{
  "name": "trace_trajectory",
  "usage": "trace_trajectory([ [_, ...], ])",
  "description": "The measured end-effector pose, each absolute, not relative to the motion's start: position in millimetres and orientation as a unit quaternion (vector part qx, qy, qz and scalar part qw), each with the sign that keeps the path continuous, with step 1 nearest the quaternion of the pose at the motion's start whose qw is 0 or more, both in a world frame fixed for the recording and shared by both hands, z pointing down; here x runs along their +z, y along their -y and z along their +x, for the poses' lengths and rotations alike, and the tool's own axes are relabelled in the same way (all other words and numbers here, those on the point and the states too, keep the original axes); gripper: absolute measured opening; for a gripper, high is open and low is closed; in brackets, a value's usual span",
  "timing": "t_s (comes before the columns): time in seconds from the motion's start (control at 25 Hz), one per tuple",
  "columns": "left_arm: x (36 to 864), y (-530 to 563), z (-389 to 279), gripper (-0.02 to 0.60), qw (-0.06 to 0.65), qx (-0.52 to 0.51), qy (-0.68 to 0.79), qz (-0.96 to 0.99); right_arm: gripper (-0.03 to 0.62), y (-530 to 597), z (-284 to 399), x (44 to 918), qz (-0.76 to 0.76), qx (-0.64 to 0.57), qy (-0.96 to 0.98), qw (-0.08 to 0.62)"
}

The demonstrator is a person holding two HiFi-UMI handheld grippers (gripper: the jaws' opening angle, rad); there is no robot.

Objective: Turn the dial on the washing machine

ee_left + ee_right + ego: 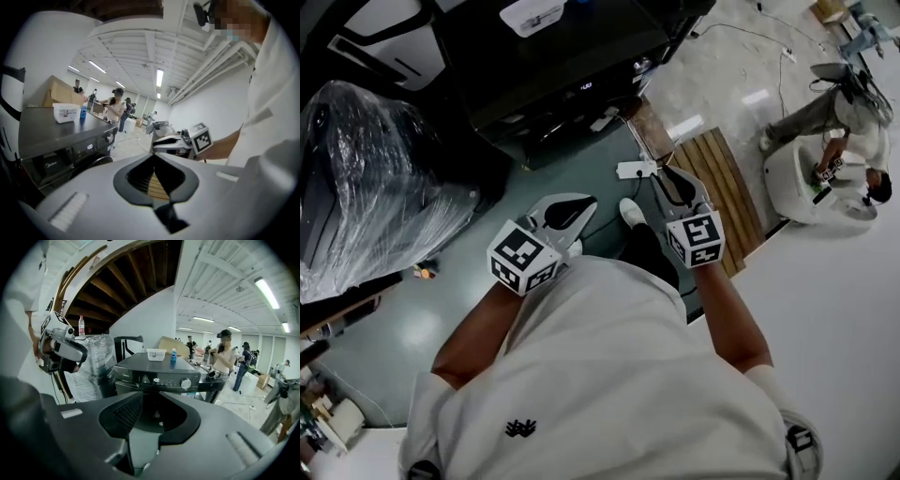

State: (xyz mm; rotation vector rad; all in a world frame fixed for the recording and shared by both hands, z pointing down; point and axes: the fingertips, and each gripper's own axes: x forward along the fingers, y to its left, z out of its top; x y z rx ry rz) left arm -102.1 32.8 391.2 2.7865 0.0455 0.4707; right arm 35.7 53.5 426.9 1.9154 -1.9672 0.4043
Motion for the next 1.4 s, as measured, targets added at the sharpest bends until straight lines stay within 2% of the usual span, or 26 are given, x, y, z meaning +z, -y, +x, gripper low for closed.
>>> trace_trajectory([
  [0.24, 400.7, 9.6, -48.7, 0.057, 0.179, 0.159, 0.114, 0.964, 0.08, 23.9, 116.2, 461.8, 0.608, 0.137, 0.752, 0.215],
  [0.4, 396.4, 17.1, -17.3, 0.057, 0.19, 0.148, 0.167, 0.956, 0.117, 69.0, 165.1, 495.4, 0.581, 0.133, 0.767, 0.237],
  [0.52, 391.9, 16.8, -6.5, 0.063, 0.194, 0.144, 0.212, 0.947, 0.118, 99.2, 190.5, 522.8, 0.563, 0.142, 0.776, 0.246],
  [0.68, 380.7, 17.2, -10.6, 0.075, 0.207, 0.141, 0.273, 0.929, 0.147, 139.0, 210.7, 540.5, 0.559, 0.15, 0.778, 0.246],
  [1.08, 379.1, 27.9, -13.6, 0.074, 0.209, 0.155, 0.31, 0.915, 0.255, 209.9, 234.1, 569.6, 0.593, 0.151, 0.752, 0.243],
  [1.4, 386.2, 27.5, -25.9, 0.074, 0.217, 0.162, 0.317, 0.909, 0.264, 227.4, 236.8, 586.5, 0.611, 0.181, 0.733, 0.238],
])
